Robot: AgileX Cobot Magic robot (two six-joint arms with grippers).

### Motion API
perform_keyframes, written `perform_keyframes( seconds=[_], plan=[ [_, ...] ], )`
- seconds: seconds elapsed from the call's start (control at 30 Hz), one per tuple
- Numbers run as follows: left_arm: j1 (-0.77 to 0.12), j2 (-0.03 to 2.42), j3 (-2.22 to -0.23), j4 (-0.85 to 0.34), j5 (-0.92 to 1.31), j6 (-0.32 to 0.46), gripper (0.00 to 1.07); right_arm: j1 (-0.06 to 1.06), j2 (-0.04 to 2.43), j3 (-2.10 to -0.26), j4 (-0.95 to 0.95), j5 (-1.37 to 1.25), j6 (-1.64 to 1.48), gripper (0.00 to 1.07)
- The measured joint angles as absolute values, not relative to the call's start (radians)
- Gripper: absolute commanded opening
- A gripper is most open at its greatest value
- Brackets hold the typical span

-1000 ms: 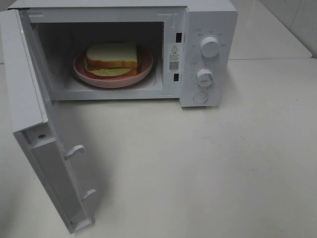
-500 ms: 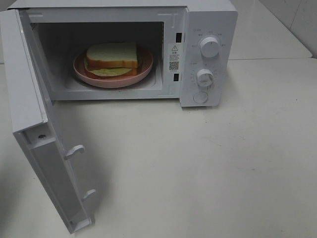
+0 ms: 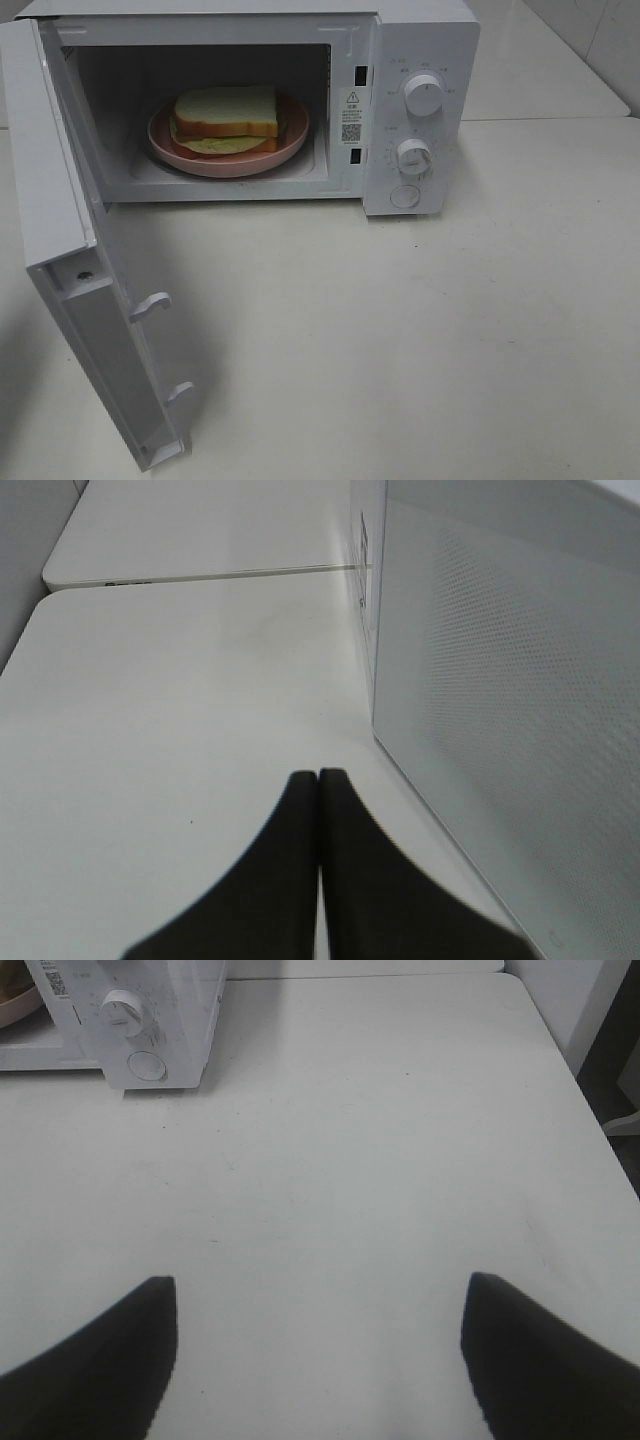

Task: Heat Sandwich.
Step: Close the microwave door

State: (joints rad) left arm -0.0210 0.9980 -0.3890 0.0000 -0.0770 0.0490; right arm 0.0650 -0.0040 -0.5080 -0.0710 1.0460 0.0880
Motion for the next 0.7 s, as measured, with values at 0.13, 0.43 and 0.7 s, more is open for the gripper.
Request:
perform_keyframes(
  seconds=[0.13, 0.43, 0.7],
  plan=[
    [-0.021, 1.086, -0.381, 0.0, -0.203, 0.049, 0.0, 0.065, -0.004, -0.508, -0.071, 1.046, 0.088, 0.75],
    [-0.021, 1.288, -0.342, 0.062, -0.648, 0.049, 0.0, 0.065, -0.004, -0.508, -0.071, 1.046, 0.088, 0.75],
    [-0.021, 1.431, -0.342, 0.15, -0.836, -0.009, 0.0, 0.065, -0.004, -0.508, -0.071, 1.046, 0.088, 0.75]
  ],
)
